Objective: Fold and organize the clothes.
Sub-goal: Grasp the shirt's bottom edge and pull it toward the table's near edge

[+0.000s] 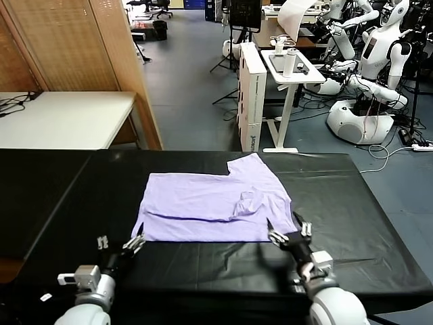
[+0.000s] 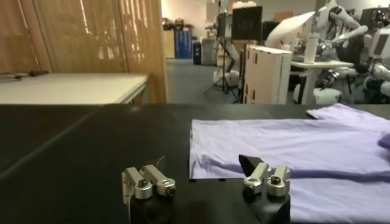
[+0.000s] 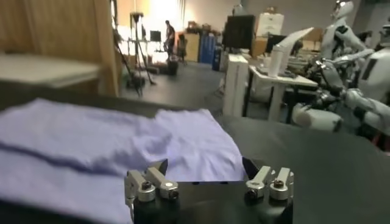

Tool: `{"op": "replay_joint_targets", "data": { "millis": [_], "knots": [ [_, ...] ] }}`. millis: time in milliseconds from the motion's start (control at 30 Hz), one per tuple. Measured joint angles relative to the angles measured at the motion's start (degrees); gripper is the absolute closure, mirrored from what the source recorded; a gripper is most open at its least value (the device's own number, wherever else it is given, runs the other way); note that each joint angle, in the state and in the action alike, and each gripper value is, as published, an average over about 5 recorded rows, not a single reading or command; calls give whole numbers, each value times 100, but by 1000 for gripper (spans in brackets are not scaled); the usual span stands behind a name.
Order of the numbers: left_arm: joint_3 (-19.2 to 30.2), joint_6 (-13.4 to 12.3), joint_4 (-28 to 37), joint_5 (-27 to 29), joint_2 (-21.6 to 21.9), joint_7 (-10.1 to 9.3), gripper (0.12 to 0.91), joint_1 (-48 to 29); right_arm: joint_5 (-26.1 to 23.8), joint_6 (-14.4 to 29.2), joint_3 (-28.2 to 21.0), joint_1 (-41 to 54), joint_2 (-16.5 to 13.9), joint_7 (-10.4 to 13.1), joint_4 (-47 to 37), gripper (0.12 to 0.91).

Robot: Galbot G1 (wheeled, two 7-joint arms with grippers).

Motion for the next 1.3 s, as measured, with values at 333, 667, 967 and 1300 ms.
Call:
{"op": "replay_joint_targets", "data": {
  "millis": [333,667,967,1300],
  "knots": [
    [138,235,225,149,69,-78,145,-110,116,-176,-43,1,-8,119,-14,118],
    [140,333,573,89,128,-112,391,-296,120,-223,-154,142,30,108,-137,119],
    [215,360,677,94,137,-118,588,-348,373,-345,-231,345,47,121,-334,304],
    [252,390,704,117,130,-104,814,-296,429,-367,-268,360,39,136,-364,770]
  ]
}}
